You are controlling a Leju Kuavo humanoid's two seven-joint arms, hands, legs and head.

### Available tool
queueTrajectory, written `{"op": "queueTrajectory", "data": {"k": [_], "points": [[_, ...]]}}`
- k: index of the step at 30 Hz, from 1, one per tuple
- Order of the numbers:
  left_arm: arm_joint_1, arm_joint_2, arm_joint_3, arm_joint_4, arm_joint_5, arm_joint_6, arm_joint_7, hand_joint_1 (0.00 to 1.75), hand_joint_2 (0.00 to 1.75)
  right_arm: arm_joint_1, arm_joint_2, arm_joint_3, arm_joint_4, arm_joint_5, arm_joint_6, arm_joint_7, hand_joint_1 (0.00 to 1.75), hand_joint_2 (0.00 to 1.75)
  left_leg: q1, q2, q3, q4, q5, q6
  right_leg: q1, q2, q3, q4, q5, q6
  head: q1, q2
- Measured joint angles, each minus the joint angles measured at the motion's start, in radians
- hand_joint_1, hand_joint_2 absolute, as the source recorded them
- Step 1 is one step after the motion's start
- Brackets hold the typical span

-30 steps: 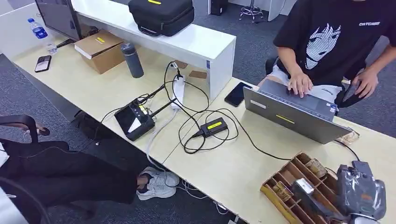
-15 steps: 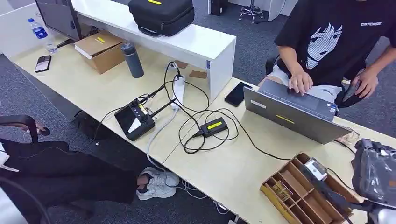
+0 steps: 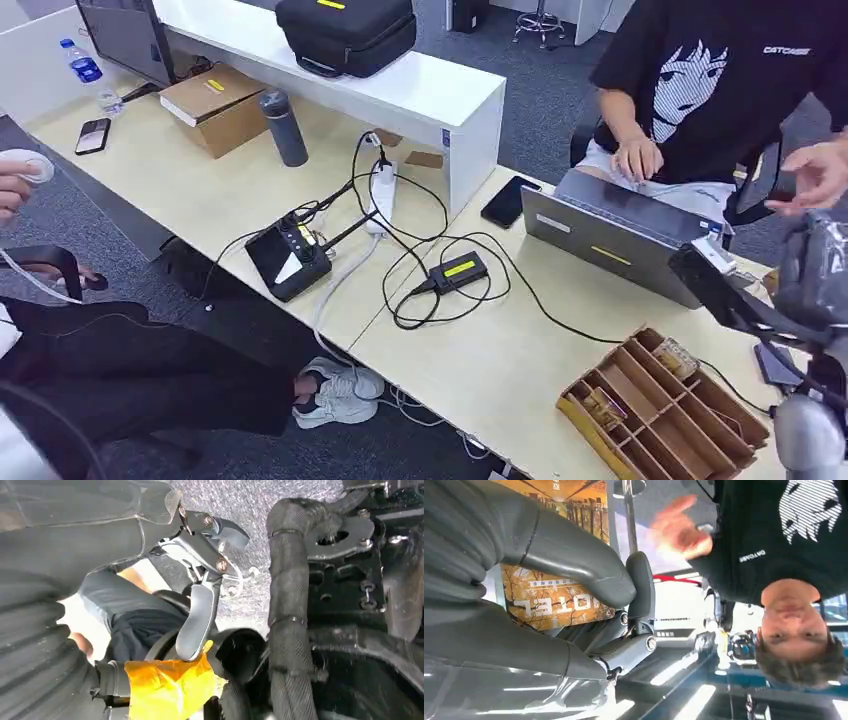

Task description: Pass the card to the sensor for recognition and then transmit it.

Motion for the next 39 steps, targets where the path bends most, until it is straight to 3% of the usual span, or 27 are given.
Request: {"op": "queueTrajectory", "data": {"k": [10,11,12,13,17,24,32,39], "points": [[-0.009,-0.027,0.000,0.033,0.002,0.003,0.007,0.00,1.75,-0.024,0.064,0.001,0.059,0.005,0.001,0.016,1.75,1.75,0.000,0.000,-0.001,0.000,0.000,0.000,0.000,0.000,-0.001,0.000,0.000,0.000,0.000,0.000],[-0.009,-0.028,0.000,0.034,0.004,0.005,0.007,0.00,1.75,-0.024,0.068,0.001,0.060,0.005,-0.001,0.016,1.64,1.75,0.000,0.000,-0.001,0.000,0.000,0.000,0.000,0.000,-0.001,0.000,0.000,0.000,0.000,0.000],[-0.009,-0.030,0.000,0.034,0.005,0.006,0.007,0.00,1.75,-0.024,0.072,0.001,0.061,0.005,-0.003,0.016,1.40,1.75,0.000,0.000,0.000,0.000,0.000,0.000,0.000,0.000,-0.001,0.000,0.000,0.000,0.000,0.000],[-0.009,-0.031,0.000,0.035,0.007,0.008,0.007,0.00,1.75,-0.023,0.074,0.001,0.061,0.005,-0.005,0.016,0.00,1.75,0.000,0.000,0.000,0.000,0.000,0.000,0.000,0.000,-0.001,0.000,0.000,0.000,0.000,0.000],[-0.009,-0.035,0.000,0.035,0.013,0.019,0.006,0.00,1.75,-0.012,0.085,-0.001,0.056,-0.038,-0.011,0.019,0.00,1.75,0.000,0.000,0.000,0.000,0.000,0.000,0.000,0.000,-0.001,0.000,0.000,0.000,0.000,0.000],[-0.014,-0.046,0.000,0.048,0.013,0.001,0.008,0.00,1.75,0.001,0.109,-0.091,0.065,-0.325,0.011,-0.014,0.00,1.75,0.000,0.000,0.000,0.000,0.000,0.000,0.000,0.000,-0.001,0.000,0.000,0.000,0.000,0.000],[-0.024,-0.062,0.000,0.092,-0.009,-0.030,0.018,0.00,1.75,-0.002,0.102,-0.307,0.105,-0.661,0.011,-0.032,0.00,1.75,0.000,0.000,-0.001,0.001,0.000,0.000,0.000,0.000,-0.001,-0.001,0.000,0.000,0.000,0.000],[-0.026,-0.070,0.000,0.142,-0.040,-0.067,0.019,0.00,1.75,0.003,0.003,-0.554,0.149,-0.886,0.018,-0.127,0.00,1.75,0.000,-0.002,-0.001,0.001,0.000,0.000,0.000,-0.002,-0.001,-0.001,0.000,0.000,0.000,0.000]]}}
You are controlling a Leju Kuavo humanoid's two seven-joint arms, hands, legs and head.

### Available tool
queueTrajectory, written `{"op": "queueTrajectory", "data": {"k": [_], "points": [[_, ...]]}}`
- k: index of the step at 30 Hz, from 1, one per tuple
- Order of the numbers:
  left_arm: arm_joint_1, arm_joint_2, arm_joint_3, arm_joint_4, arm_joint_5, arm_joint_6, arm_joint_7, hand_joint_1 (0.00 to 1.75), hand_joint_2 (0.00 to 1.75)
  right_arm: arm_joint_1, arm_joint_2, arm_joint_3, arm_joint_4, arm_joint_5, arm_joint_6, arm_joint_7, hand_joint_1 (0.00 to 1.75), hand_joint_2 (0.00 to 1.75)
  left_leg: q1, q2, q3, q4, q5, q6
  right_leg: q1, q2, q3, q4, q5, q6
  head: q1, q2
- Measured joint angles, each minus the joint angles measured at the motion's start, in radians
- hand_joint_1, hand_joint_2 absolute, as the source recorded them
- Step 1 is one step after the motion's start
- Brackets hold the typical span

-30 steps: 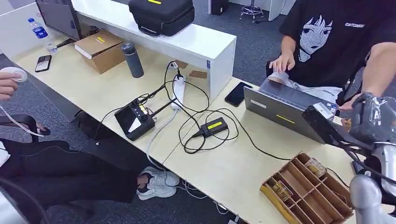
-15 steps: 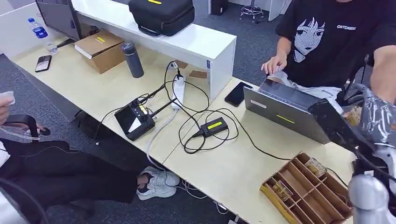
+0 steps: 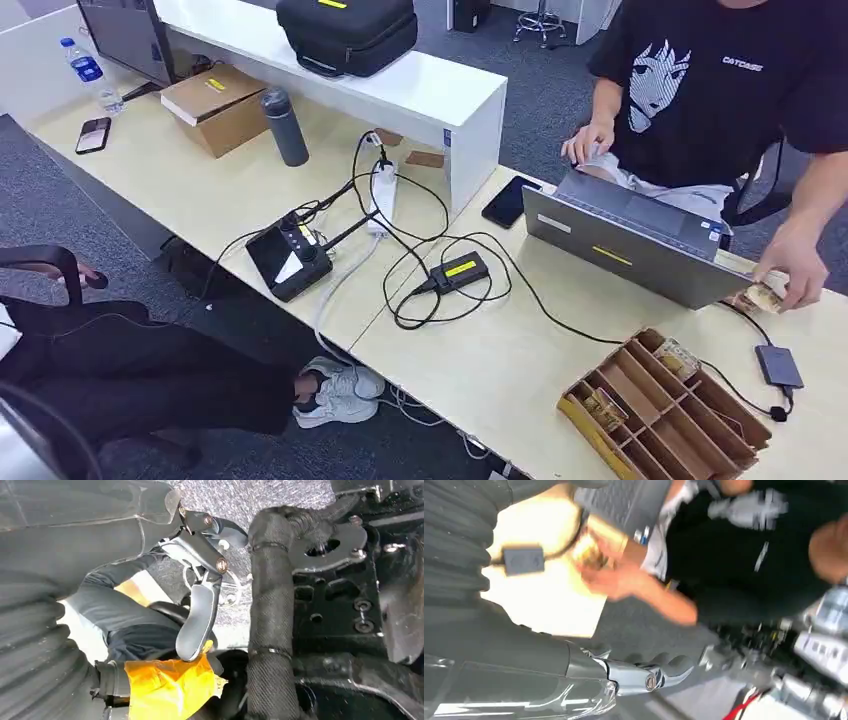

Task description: Pass the card to the sensor for recognition and then transmit it.

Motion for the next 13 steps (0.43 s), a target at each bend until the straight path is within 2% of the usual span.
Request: {"op": "queueTrajectory", "data": {"k": [2,4,10,13], "points": [[0.001,0.000,0.000,0.007,-0.001,0.001,-0.001,0.00,1.75,0.013,-0.034,-0.051,0.006,-0.047,0.020,-0.038,0.00,1.75,0.000,0.000,0.000,0.000,0.000,0.000,0.000,0.000,0.000,0.000,0.000,0.000,0.000,0.000],[0.002,0.000,0.000,0.009,0.000,0.006,-0.004,0.00,1.75,0.043,-0.063,-0.111,0.000,-0.127,0.073,-0.090,0.00,1.75,0.000,0.000,0.000,0.000,0.000,0.000,0.000,0.000,0.000,0.000,0.000,0.000,0.000,0.000],[0.019,0.010,0.000,-0.010,0.041,0.071,-0.047,0.00,1.75,0.233,-0.107,-0.243,-0.129,-0.320,0.162,-0.191,0.00,1.75,0.000,-0.001,0.000,0.000,-0.002,0.002,0.000,0.000,-0.001,0.000,-0.001,0.000,-0.001,0.000],[0.032,0.016,0.000,-0.041,0.063,0.106,-0.066,0.00,1.75,0.321,-0.135,-0.320,-0.176,-0.407,0.204,-0.216,0.00,1.75,0.000,-0.002,-0.001,-0.001,-0.003,0.002,0.000,-0.002,-0.001,0.000,-0.003,0.001,0.000,0.000]]}}
